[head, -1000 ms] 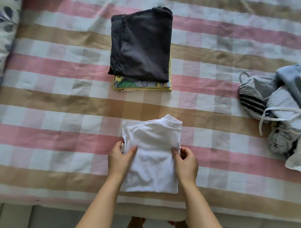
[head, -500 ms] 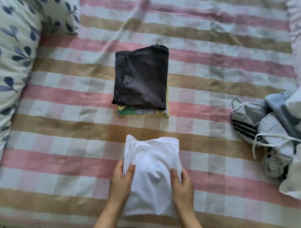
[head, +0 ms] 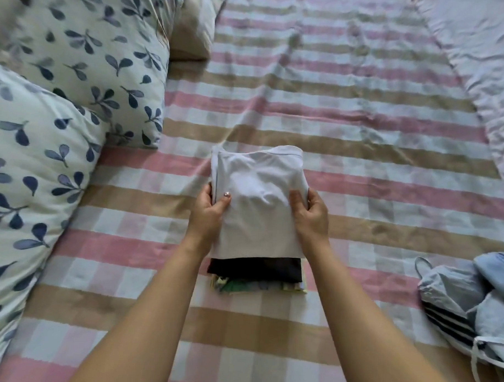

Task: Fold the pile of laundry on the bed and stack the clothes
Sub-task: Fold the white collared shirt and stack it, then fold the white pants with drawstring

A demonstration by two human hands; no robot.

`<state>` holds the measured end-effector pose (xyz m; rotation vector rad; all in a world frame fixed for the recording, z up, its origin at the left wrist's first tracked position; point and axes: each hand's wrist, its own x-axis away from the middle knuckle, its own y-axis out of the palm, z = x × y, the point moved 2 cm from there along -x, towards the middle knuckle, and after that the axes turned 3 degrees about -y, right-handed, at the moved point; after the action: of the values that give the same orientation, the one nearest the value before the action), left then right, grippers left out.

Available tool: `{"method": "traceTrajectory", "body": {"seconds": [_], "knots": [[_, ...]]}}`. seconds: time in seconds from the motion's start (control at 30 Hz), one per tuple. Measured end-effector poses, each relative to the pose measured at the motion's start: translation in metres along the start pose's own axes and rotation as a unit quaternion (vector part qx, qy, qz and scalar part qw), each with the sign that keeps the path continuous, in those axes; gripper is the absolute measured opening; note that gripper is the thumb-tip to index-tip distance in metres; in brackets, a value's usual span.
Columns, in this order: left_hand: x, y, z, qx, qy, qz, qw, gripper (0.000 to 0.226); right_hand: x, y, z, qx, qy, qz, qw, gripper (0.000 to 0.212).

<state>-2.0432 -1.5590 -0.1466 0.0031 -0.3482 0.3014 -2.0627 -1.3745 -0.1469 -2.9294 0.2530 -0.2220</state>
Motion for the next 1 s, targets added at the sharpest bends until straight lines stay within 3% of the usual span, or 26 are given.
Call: {"method": "traceTrajectory", "body": {"seconds": [0.17, 0.33, 0.4, 0.53, 0.67, 0.87, 1.0], "knots": [[-0.045, 0.006, -0.031, -0.038, -0.099, 0.000, 0.994, 0.020, -0.033, 0.019, 0.048, 0.042, 0.092, -0.009, 0.995, 0.026], [-0.028, -0.004, -0.046, -0.068, -0.182, -0.022, 0.981, 0.041, -0.013, 0.012, 0.070, 0.052, 0.174, -0.051, 0.982, 0.031], [-0.016, -0.013, -0.045, -0.101, -0.182, -0.033, 0.978, 0.045, 0.005, 0.001, 0.073, 0.047, 0.187, -0.077, 0.978, 0.021], [0.011, -0.024, -0.053, -0.129, -0.192, -0.026, 0.973, 0.027, 0.039, -0.020, 0.085, 0.025, 0.228, -0.059, 0.971, 0.006], [0.030, -0.025, -0.076, -0.142, -0.196, 0.012, 0.970, 0.017, 0.055, -0.020, 0.100, 0.024, 0.244, -0.024, 0.969, 0.007], [0.048, -0.030, -0.095, -0.209, -0.172, 0.091, 0.958, 0.023, 0.062, -0.024, 0.108, 0.072, 0.230, -0.012, 0.970, 0.015], [0.082, -0.014, -0.093, -0.182, -0.157, 0.110, 0.964, 0.019, 0.081, -0.052, 0.103, 0.100, 0.219, -0.009, 0.970, 0.014]]}}
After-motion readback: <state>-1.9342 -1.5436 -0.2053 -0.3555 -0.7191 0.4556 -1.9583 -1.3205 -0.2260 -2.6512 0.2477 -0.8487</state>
